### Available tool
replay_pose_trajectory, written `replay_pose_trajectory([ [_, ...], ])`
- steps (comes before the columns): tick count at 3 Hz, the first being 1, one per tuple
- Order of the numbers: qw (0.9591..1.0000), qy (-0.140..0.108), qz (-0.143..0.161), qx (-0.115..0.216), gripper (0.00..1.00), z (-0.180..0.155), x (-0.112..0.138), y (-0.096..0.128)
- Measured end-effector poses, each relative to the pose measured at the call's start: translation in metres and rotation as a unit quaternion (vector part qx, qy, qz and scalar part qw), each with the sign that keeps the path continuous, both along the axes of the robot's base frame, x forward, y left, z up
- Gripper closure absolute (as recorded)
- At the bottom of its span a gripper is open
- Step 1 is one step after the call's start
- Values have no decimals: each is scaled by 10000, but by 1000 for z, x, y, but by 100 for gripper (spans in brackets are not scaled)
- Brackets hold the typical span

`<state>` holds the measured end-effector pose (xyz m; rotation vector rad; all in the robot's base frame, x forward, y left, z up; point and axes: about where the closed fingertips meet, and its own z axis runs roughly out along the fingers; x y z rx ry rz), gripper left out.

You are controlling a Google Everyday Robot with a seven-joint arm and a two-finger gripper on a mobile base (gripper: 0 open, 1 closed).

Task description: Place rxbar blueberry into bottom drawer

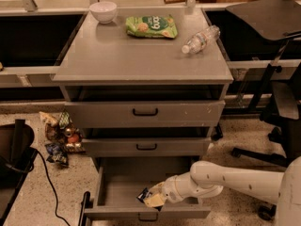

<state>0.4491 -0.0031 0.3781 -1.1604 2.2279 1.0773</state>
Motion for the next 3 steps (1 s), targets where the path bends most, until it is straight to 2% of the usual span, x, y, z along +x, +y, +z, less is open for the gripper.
replay_pose_trajectory([
  [1,9991,-68,-185,-379,100,-16,16,-12],
  [2,9980,-183,-257,-549,100,-50,36,-42],
  [3,9986,-289,-277,-338,100,-84,62,-65],
])
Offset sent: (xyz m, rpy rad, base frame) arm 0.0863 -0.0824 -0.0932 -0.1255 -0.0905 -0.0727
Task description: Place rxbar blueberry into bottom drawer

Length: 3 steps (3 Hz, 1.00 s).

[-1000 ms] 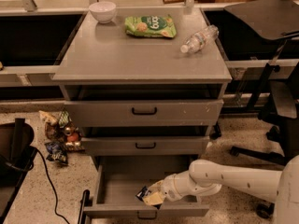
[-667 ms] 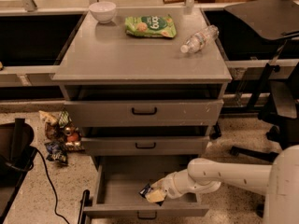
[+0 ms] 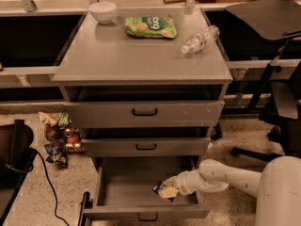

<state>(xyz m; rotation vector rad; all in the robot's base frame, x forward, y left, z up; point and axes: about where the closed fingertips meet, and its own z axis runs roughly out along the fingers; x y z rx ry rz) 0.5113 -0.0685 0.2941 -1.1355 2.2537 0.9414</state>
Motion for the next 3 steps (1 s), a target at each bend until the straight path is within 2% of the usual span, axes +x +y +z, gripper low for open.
replay_pose_trajectory([
  [2,9991,-41,-85,410,100,-55,49,-28],
  [3,9982,-50,-243,544,81,-68,65,-40],
])
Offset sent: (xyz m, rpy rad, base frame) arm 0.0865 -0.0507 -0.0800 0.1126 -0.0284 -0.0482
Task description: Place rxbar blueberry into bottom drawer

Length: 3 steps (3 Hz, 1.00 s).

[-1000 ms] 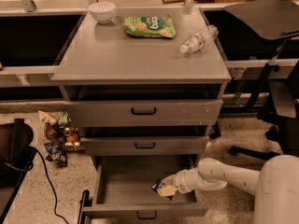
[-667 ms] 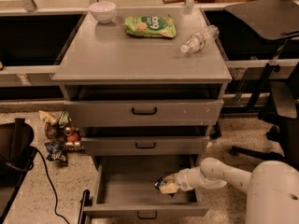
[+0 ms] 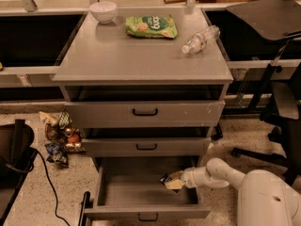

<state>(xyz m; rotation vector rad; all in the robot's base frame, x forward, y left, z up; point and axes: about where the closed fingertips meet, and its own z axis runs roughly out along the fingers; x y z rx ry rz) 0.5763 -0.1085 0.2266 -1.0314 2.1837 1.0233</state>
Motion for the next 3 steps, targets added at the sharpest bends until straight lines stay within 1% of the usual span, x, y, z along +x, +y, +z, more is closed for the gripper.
replay_pose_trajectory([
  [2,9998,-24,-183,88,34,-6,12,-14],
  [3,9998,-30,-190,97,11,-6,12,-15],
])
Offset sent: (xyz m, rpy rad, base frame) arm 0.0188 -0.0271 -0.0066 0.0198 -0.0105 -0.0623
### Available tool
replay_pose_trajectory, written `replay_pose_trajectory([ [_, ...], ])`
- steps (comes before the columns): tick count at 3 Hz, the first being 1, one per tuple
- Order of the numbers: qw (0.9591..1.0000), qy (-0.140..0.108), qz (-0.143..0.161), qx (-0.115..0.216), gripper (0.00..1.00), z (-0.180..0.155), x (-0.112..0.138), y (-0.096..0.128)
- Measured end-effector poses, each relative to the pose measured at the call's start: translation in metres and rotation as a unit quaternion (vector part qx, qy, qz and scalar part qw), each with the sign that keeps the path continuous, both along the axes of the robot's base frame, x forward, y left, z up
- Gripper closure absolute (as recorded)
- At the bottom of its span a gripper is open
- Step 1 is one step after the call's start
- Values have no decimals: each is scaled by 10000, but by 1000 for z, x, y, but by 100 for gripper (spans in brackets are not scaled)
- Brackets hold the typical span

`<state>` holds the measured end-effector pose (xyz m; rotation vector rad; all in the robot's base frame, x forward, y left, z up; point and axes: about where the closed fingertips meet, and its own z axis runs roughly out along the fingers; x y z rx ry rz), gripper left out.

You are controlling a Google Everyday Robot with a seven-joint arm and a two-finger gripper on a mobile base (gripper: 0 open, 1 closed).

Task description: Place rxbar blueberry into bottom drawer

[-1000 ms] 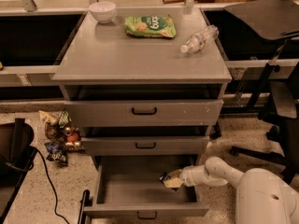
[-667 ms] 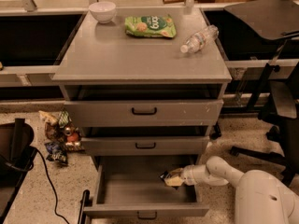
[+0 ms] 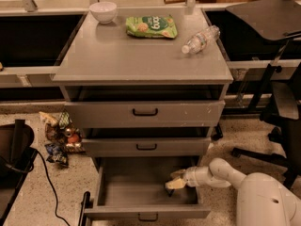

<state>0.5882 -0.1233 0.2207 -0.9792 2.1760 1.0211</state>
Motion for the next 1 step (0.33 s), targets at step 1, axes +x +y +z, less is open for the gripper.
replay_pose_trajectory([
  [1,9999,-95,-7,48,0,9,-5,-2],
])
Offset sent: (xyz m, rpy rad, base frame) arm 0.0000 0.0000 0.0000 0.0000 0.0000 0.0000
